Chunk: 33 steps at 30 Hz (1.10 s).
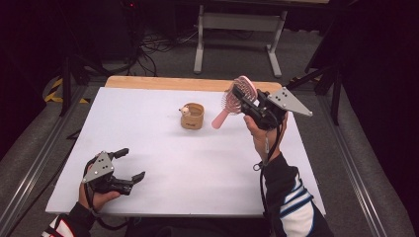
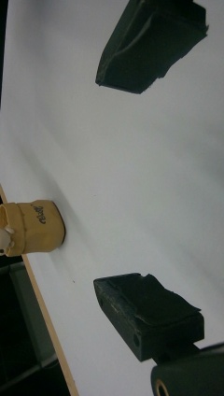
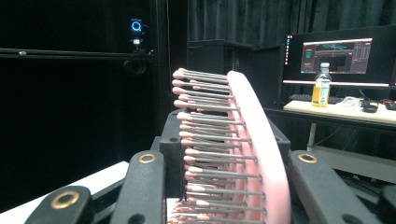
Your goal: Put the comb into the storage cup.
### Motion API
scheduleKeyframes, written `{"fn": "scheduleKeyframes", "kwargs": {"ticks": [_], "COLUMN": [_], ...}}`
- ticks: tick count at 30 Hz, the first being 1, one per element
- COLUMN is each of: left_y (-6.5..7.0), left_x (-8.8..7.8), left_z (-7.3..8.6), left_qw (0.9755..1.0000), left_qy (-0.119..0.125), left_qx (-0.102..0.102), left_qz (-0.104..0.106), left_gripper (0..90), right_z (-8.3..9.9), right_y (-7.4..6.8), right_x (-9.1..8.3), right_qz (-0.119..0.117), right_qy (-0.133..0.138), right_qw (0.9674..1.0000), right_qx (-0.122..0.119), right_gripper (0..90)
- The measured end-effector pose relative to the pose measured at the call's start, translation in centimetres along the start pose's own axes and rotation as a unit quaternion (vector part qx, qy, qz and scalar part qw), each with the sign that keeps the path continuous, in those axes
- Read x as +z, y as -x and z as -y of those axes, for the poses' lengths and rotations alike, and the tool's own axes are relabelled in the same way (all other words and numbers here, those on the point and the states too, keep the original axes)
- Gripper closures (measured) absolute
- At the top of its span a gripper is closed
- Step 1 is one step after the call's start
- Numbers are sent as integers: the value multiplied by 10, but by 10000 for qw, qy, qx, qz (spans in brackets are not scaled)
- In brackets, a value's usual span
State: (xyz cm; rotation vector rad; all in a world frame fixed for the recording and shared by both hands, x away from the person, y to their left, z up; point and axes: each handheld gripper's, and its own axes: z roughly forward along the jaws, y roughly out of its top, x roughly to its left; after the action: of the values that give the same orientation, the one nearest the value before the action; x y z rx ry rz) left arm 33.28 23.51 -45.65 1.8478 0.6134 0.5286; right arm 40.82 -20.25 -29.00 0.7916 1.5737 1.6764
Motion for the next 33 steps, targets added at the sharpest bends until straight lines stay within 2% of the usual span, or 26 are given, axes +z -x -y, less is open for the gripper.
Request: {"fn": "scheduleKeyframes", "kwargs": {"ticks": [6,7,14,20,33], "left_y": [-3,-3,-5,-5,2], "left_x": [1,2,3,4,4], "left_z": [1,1,0,-1,-4], "left_qw": [9999,9999,9999,9999,9999], "left_qy": [-1,-3,26,40,24], "left_qx": [-111,-103,-110,-106,84], "left_qz": [47,61,55,88,139], "left_gripper": [62,61,61,61,60], "right_z": [-4,-4,-11,-9,-3], "right_y": [0,-1,-1,-2,-4], "right_x": [14,15,27,38,60], "right_qz": [-16,-19,34,42,109], "right_qy": [5,13,56,13,9], "right_qw": [10000,10000,10000,9999,9999], "right_qx": [-56,-7,-67,-115,-51], "right_gripper": [633,634,634,634,634]}}
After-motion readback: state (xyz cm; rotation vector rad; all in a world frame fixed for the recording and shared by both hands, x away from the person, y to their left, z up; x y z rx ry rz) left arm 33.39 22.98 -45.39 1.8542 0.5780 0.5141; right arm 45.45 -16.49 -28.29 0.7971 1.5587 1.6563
